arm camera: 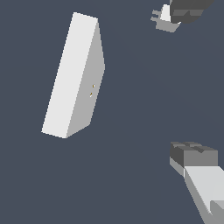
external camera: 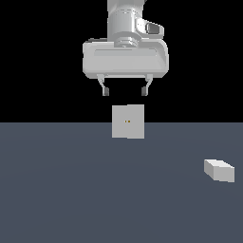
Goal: Plug the charger into the wall socket.
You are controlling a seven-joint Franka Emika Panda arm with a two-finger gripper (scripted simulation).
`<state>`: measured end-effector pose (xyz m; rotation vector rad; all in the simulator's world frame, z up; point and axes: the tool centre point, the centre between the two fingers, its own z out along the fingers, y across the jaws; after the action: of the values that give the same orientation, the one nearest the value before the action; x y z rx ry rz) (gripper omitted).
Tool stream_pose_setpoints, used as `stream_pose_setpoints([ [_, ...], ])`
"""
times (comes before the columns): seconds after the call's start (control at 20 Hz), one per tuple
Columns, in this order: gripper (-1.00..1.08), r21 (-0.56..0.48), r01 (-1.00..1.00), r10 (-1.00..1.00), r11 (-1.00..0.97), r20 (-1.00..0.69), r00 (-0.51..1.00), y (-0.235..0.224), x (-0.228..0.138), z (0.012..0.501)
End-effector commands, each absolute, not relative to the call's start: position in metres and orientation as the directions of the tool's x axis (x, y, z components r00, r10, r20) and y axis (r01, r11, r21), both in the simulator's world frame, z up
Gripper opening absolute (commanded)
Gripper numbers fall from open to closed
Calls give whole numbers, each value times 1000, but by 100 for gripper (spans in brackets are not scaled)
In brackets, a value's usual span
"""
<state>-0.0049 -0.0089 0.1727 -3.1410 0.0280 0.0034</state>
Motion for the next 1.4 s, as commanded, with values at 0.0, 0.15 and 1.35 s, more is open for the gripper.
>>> stream_pose_setpoints([
  [0.0, 100, 0, -18, -18, -1000, -2, 1000, -9, -5, 173],
  [0.15, 100, 0, -20, -20, -1000, 0, 1000, -10, -5, 172],
  [1.35, 100, 13, -160, -156, -987, 173, 973, -109, -50, 111],
])
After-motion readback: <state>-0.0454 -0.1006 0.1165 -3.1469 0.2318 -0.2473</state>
